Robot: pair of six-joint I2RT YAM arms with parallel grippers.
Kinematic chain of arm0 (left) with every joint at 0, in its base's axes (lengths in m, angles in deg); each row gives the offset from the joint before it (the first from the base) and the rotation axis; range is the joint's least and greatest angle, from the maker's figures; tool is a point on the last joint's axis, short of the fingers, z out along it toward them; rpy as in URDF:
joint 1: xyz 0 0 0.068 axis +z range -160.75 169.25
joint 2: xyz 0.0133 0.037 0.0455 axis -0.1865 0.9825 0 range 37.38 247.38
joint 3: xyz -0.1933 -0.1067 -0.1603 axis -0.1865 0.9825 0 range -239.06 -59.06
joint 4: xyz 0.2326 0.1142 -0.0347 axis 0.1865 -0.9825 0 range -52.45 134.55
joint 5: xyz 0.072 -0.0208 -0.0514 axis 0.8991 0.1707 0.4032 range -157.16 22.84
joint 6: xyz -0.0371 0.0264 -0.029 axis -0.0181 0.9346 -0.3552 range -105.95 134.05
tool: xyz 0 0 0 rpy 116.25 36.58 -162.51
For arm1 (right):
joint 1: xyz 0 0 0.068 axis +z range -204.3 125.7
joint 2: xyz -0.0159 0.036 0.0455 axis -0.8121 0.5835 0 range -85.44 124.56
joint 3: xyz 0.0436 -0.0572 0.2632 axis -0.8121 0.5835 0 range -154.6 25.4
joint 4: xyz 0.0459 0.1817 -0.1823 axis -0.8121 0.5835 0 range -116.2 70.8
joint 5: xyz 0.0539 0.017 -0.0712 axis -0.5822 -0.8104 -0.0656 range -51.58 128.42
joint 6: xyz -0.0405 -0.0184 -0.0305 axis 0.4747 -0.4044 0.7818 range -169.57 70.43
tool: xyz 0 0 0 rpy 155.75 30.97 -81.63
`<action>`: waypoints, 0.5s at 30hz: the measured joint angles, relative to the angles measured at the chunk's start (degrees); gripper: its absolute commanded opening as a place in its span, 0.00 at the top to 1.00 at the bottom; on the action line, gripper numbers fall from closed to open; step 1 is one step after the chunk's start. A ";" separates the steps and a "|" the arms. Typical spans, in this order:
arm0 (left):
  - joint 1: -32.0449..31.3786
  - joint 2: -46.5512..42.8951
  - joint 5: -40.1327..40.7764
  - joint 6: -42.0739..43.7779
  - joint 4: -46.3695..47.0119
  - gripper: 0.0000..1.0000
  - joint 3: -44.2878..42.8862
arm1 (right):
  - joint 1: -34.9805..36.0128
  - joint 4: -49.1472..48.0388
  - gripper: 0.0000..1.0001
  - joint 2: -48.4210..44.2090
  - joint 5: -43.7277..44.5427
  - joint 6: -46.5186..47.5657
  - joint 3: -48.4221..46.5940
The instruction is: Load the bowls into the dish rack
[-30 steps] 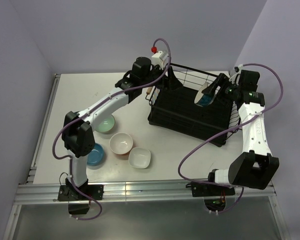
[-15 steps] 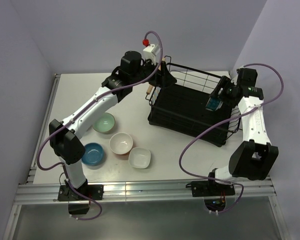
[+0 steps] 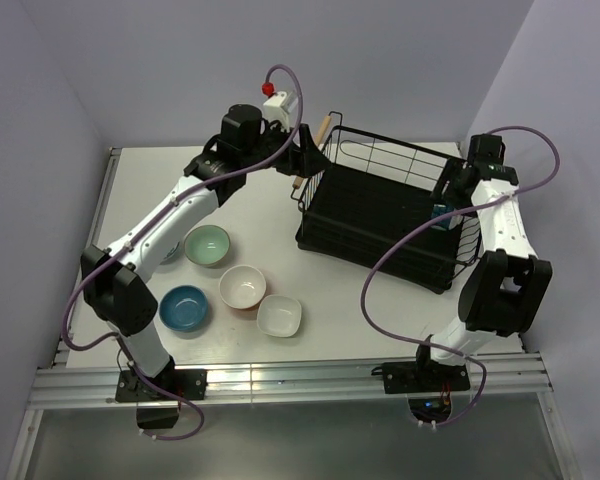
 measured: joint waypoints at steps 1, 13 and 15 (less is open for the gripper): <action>0.26 -0.48 -0.11 -0.02 -0.02 0.25 0.46 | 0.00 -0.04 1.00 0.33 0.79 0.24 -0.22; 1.68 -1.81 -1.25 -0.50 0.04 0.25 2.99 | 4.70 -3.08 1.00 5.79 10.69 5.22 -3.30; 1.68 -1.92 -1.27 -0.52 -0.02 0.24 3.23 | 5.77 -3.74 1.00 6.34 12.87 6.56 -3.48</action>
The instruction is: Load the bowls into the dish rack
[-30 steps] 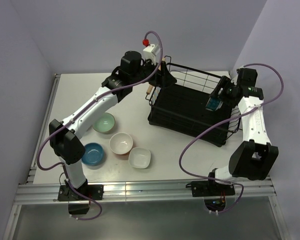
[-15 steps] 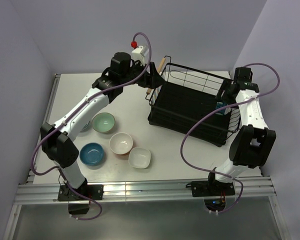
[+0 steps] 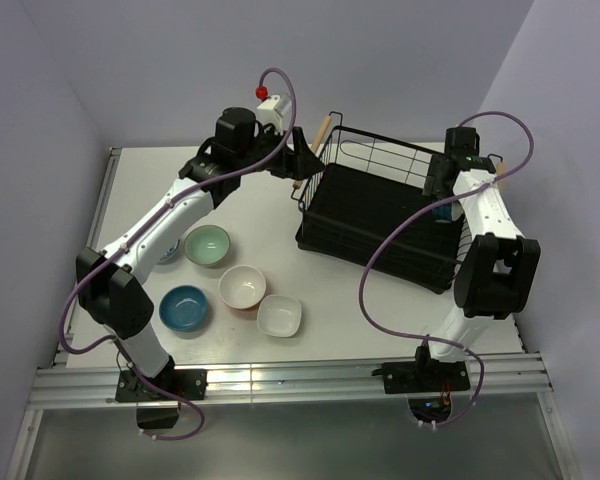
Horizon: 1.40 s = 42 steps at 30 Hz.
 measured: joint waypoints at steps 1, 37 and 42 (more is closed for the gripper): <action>0.02 -0.15 -0.02 0.00 0.04 0.24 0.20 | 0.59 -0.39 1.00 0.26 1.01 0.76 -0.07; 0.15 -7.52 3.85 3.48 -0.81 0.22 8.09 | 9.25 -7.13 0.50 8.44 20.55 13.31 -1.16; 0.17 -8.22 5.03 4.66 -1.03 0.22 8.74 | 10.01 -7.45 0.34 8.83 21.81 13.97 -0.85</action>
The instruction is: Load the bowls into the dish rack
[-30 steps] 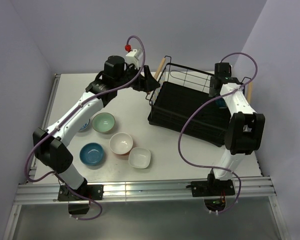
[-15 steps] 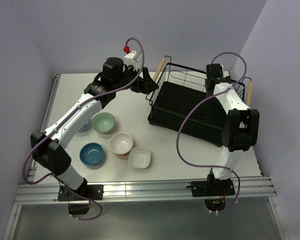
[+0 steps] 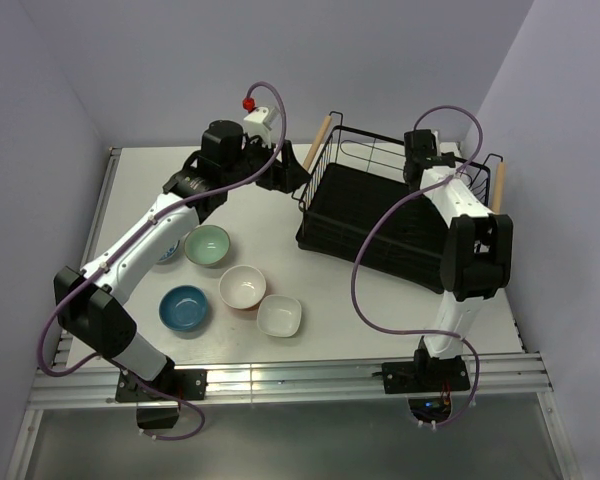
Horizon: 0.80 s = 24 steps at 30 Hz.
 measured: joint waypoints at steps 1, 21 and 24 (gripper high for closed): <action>0.00 -0.02 0.07 0.15 -0.04 0.22 0.02 | 0.09 0.00 0.30 0.13 0.17 0.09 0.00; 0.63 -0.11 1.14 1.40 -0.22 0.21 0.37 | 0.37 0.09 0.01 3.10 -1.49 -0.28 0.07; 0.79 -0.13 1.11 1.40 -0.22 0.20 0.37 | 0.35 0.13 0.00 3.10 -1.57 -0.31 0.07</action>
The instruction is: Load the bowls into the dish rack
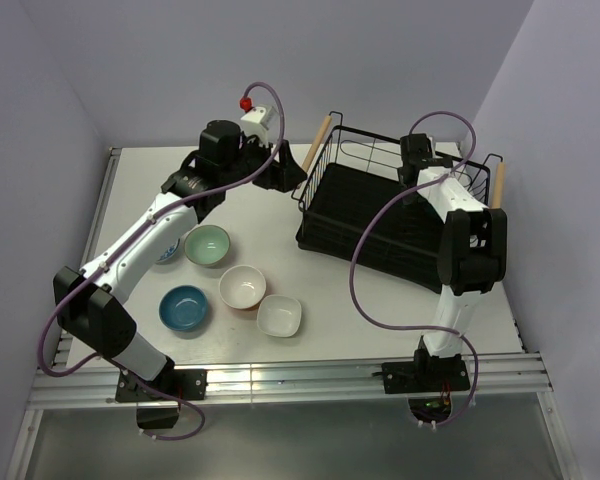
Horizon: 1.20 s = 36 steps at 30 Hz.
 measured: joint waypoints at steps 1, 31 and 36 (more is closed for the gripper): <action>0.07 0.00 0.00 0.00 0.00 0.18 0.00 | 0.00 0.04 0.00 0.00 -0.07 0.00 0.00; 13.09 -8.46 -9.33 0.09 -4.72 0.01 5.60 | -0.50 9.64 0.00 -11.58 -12.57 -3.63 -2.05; 23.02 -11.54 -12.37 1.86 -7.04 0.01 9.42 | -1.09 9.88 0.00 -13.55 -15.21 -3.65 -2.05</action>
